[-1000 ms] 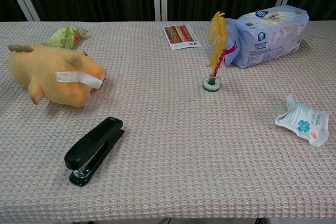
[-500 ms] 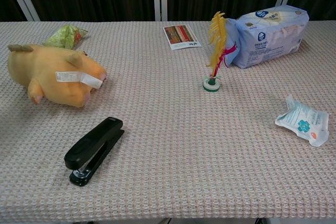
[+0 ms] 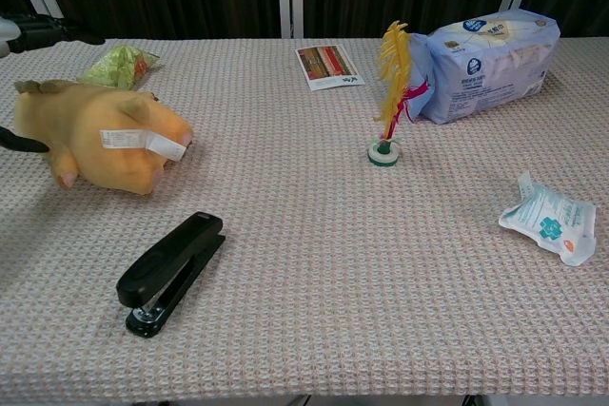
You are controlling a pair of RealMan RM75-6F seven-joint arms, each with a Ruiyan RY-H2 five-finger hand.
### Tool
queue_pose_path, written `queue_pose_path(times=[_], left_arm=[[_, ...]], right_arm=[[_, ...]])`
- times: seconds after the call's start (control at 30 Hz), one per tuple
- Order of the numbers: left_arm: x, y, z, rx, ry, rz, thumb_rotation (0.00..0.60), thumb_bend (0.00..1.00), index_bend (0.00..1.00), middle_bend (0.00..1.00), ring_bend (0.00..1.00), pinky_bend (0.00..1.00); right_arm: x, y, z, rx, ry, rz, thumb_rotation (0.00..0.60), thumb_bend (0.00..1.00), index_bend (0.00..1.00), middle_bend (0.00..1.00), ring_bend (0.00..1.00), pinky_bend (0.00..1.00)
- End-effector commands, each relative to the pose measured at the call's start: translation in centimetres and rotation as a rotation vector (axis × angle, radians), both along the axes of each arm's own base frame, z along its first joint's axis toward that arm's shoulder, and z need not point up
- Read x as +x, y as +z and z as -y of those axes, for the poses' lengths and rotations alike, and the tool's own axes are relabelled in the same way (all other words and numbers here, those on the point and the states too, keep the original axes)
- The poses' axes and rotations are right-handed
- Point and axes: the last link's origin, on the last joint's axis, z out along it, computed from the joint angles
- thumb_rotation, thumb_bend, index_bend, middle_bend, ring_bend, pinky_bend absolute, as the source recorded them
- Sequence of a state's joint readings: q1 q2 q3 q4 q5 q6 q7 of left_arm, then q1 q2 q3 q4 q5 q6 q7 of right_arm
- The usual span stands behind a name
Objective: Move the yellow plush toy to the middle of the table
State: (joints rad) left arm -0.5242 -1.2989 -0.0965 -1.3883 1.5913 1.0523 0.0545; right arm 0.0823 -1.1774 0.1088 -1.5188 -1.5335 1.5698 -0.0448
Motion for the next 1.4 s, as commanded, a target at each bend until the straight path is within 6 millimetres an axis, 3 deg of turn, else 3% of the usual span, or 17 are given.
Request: queue_pose_path(times=[0.03, 0.13, 0.4, 0.5, 0.6, 0.67, 0.77, 0.87, 1.0, 1.17, 1.27, 1.4], left_arm=[[0.5, -1.1, -0.6, -0.034, -0.037, -0.034, 0.538, 0.02, 0.0, 0.0, 0.0, 0.1], [0.4, -1.7, -1.1, -0.07, -0.037, -0.095, 0.579, 0.02, 0.0, 0.0, 0.0, 0.1], [0.6, -2.8, -1.8, -0.153, 0.003, -0.174, 0.6, 0.02, 0.0, 0.0, 0.0, 0.09], [0.8, -3.1, -1.9, -0.169, 0.005, -0.173, 0.6, 0.02, 0.01, 0.07, 0.0, 0.09], [1.1, -3.1, -1.9, -0.144, -0.009, -0.142, 0.6, 0.03, 0.15, 0.24, 0.03, 0.11], [1.3, -3.1, -1.9, -0.123, -0.018, -0.102, 0.6, 0.07, 0.33, 0.4, 0.16, 0.16], [1.3, -3.1, -1.8, -0.114, -0.029, -0.063, 0.6, 0.12, 0.51, 0.58, 0.33, 0.29], [1.4, -3.0, -1.8, -0.113, -0.038, -0.043, 0.6, 0.16, 0.65, 0.71, 0.46, 0.42], [1.8, -2.6, -2.0, -0.081, -0.038, 0.014, 0.6, 0.19, 0.72, 0.78, 0.55, 0.51], [4.5, 0.0, -4.0, 0.024, -0.082, 0.152, 0.6, 0.21, 0.75, 0.81, 0.59, 0.56], [7.4, 1.2, -5.7, 0.06, -0.117, 0.22, 0.6, 0.21, 0.75, 0.81, 0.59, 0.56], [11.9, 0.9, -8.5, 0.044, -0.13, 0.259, 0.6, 0.21, 0.75, 0.81, 0.59, 0.56]], right_arm=[[0.0, -0.3, 0.2, 0.006, -0.002, 0.0, 0.6, 0.24, 0.0, 0.0, 0.0, 0.0], [0.2, -0.6, 0.3, 0.012, 0.002, -0.004, 0.6, 0.24, 0.0, 0.0, 0.0, 0.0], [0.2, -0.7, 0.5, 0.016, -0.004, -0.007, 0.6, 0.25, 0.0, 0.0, 0.0, 0.0], [0.1, -0.8, 0.5, 0.018, -0.009, -0.005, 0.6, 0.25, 0.0, 0.0, 0.0, 0.0], [0.0, -0.8, 0.5, 0.019, -0.014, -0.006, 0.6, 0.25, 0.0, 0.0, 0.0, 0.0], [-0.1, -0.8, 0.5, 0.021, -0.019, -0.007, 0.6, 0.25, 0.0, 0.0, 0.0, 0.0], [-0.1, -0.8, 0.6, 0.027, -0.024, -0.008, 0.6, 0.25, 0.0, 0.0, 0.0, 0.0], [-0.2, -0.9, 0.6, 0.03, -0.031, -0.009, 0.6, 0.25, 0.0, 0.0, 0.0, 0.0], [-0.2, -0.8, 0.6, 0.028, -0.035, -0.007, 0.6, 0.25, 0.0, 0.0, 0.0, 0.0], [-0.2, -0.7, 0.6, 0.027, -0.029, -0.008, 0.6, 0.25, 0.0, 0.0, 0.0, 0.0], [-0.1, -0.8, 0.8, 0.029, -0.026, -0.008, 0.6, 0.25, 0.0, 0.0, 0.0, 0.0], [0.2, -1.2, 1.1, 0.044, -0.018, -0.009, 0.6, 0.28, 0.0, 0.0, 0.0, 0.0]])
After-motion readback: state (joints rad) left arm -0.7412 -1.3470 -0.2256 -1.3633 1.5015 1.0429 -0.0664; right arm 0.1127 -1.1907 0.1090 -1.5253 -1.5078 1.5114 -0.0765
